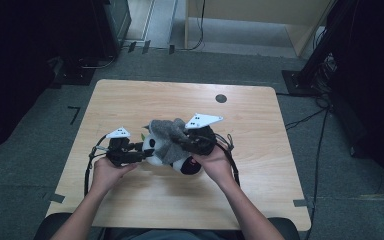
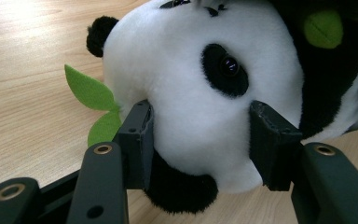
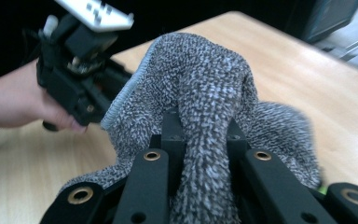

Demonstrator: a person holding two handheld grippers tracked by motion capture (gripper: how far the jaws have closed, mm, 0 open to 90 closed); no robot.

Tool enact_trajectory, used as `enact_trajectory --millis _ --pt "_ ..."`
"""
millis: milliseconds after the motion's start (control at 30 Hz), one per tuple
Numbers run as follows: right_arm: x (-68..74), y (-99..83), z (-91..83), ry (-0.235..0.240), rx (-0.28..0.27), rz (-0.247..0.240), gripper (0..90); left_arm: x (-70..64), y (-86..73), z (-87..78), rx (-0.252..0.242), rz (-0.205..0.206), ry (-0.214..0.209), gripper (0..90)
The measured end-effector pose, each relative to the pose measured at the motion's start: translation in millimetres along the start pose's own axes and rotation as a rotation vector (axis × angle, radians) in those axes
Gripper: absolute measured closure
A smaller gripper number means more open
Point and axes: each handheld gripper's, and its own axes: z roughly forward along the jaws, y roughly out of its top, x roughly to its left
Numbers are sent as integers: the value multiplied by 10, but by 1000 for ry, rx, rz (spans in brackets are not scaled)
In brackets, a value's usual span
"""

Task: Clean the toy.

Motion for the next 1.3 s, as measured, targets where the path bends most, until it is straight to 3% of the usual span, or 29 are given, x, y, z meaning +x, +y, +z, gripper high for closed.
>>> enact_trajectory --millis 167,267,467,600,867,900,1033,1300 --pt "-14 -122 186 39 60 16 782 -1 0 3 0 5 3 471" --pt "-63 -184 225 50 51 30 781 -5 1 7 -1 8 5 472" --pt "-167 -219 204 31 54 31 780 -10 16 10 2 9 7 477" --pt "-243 -237 166 -30 66 33 780 -10 20 12 3 7 6 480" --pt "-449 -295 68 -104 88 59 782 -5 24 11 1 0 3 481" --pt "-518 -314 24 -144 100 60 782 -3 24 10 -2 0 0 481" --pt "-623 -340 -41 -163 93 89 782 1 27 8 -4 -2 -6 481" --pt "-588 -241 -162 -216 76 76 786 8 18 2 0 2 -9 484"
